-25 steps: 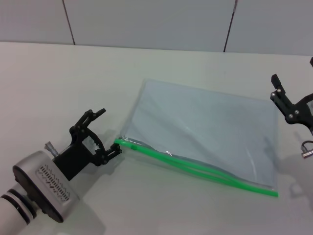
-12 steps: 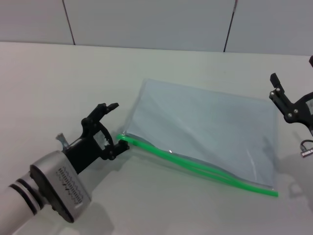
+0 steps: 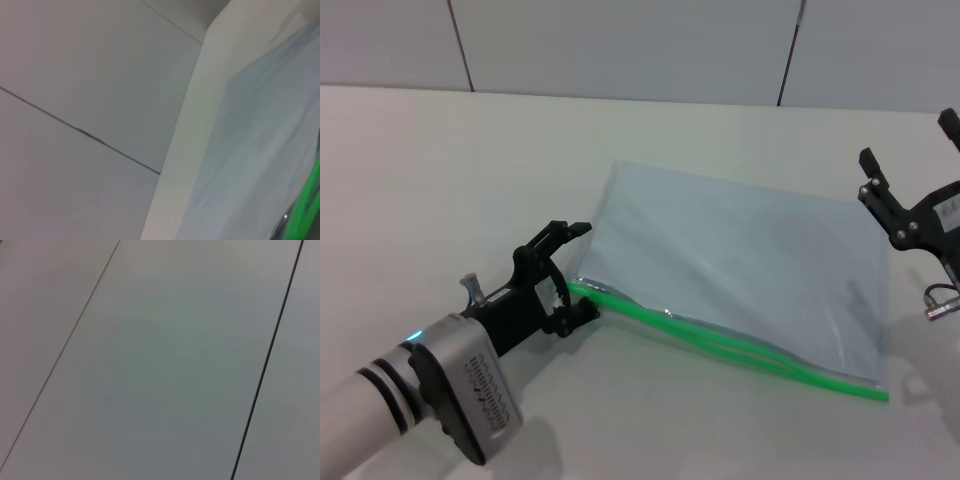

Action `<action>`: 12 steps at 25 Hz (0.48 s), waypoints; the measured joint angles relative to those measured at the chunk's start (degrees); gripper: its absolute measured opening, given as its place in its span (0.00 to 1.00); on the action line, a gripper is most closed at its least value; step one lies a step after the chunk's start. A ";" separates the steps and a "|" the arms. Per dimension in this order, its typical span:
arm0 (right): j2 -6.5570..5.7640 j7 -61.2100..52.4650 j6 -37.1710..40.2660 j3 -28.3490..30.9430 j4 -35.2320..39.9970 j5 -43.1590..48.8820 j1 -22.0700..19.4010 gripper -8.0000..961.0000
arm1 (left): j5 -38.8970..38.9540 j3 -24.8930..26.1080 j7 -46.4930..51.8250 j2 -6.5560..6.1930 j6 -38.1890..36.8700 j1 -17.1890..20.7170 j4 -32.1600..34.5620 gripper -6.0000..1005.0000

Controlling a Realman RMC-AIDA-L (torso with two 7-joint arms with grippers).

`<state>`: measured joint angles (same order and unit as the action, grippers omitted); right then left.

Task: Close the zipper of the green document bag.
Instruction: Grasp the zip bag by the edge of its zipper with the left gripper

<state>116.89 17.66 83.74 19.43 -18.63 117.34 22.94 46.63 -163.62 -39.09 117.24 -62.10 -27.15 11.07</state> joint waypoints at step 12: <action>0.00 0.00 -0.15 -0.09 -0.09 0.00 0.34 0.84 | -1.68 0.01 -3.91 -0.15 0.06 -0.57 -0.09 0.71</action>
<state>116.89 17.66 83.60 19.33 -18.72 117.34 23.28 44.95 -163.61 -43.00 117.09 -62.04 -27.72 10.98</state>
